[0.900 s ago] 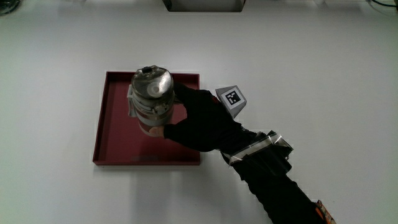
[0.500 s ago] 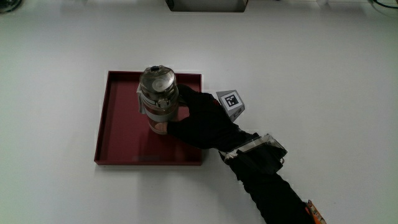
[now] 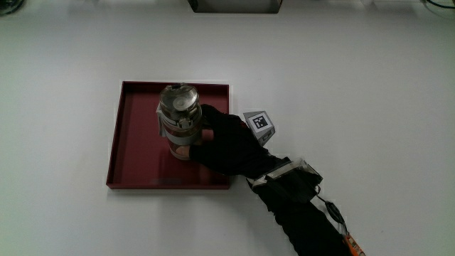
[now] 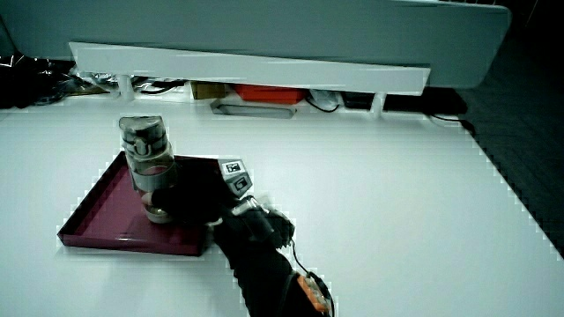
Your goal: Place bottle
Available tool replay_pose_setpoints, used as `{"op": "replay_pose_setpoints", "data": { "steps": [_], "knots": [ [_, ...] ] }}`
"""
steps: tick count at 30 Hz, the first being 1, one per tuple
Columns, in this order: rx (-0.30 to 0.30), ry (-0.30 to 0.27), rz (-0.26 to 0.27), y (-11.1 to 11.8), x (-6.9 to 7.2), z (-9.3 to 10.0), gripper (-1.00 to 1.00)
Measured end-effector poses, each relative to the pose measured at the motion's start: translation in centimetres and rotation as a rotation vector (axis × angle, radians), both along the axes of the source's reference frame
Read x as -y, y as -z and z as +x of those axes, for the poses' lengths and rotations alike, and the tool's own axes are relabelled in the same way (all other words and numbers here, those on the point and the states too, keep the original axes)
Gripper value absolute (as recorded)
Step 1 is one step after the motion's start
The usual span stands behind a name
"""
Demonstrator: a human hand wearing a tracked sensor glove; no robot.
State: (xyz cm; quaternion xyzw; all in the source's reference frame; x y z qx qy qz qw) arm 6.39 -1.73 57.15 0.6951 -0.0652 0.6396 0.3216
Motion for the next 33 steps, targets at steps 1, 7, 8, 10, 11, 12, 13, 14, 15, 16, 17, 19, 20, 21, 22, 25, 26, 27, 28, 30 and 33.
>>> {"op": "replay_pose_setpoints", "data": {
  "steps": [1,7,8,10,11,12,13,14,15,16,17,19,20,21,22,25,26,27,28,30,33],
  "knots": [
    [0.001,-0.001,0.000,0.1,0.0,0.0,0.00],
    [-0.015,-0.005,-0.003,-0.1,-0.1,0.0,0.00],
    [-0.012,-0.003,-0.013,0.2,-0.1,0.0,0.00],
    [-0.020,0.007,-0.009,-0.2,0.0,0.0,-0.11],
    [-0.002,-0.001,-0.018,0.1,-0.1,-0.1,-0.17],
    [0.000,0.005,-0.022,0.3,-0.1,0.0,-0.22],
    [0.009,0.006,-0.015,0.0,-0.1,0.1,-0.28],
    [0.005,0.002,-0.008,0.4,-0.1,0.2,-0.33],
    [0.012,0.003,-0.008,0.6,-0.1,0.4,-0.39],
    [0.009,0.004,-0.002,0.8,0.0,0.6,-0.44],
    [0.017,0.004,0.006,1.3,0.0,0.9,-0.50],
    [0.017,0.024,0.026,2.3,0.2,1.4,-0.61],
    [0.027,0.037,0.027,2.8,0.3,1.7,-0.67],
    [0.018,0.061,0.019,3.3,0.2,2.1,-0.72],
    [0.032,0.099,0.021,3.7,0.3,2.5,-0.78],
    [0.019,0.171,0.054,5.6,0.1,3.2,-0.94],
    [0.000,0.189,0.046,6.0,0.0,3.5,-1.00],
    [0.016,0.206,0.035,6.7,-0.1,3.7,-1.00],
    [0.002,0.226,0.044,7.1,-0.1,4.0,-1.00],
    [-0.012,0.254,0.028,7.9,-0.3,4.7,-1.00],
    [-0.009,0.280,0.015,9.1,-0.4,6.0,-1.00]
  ]
}}
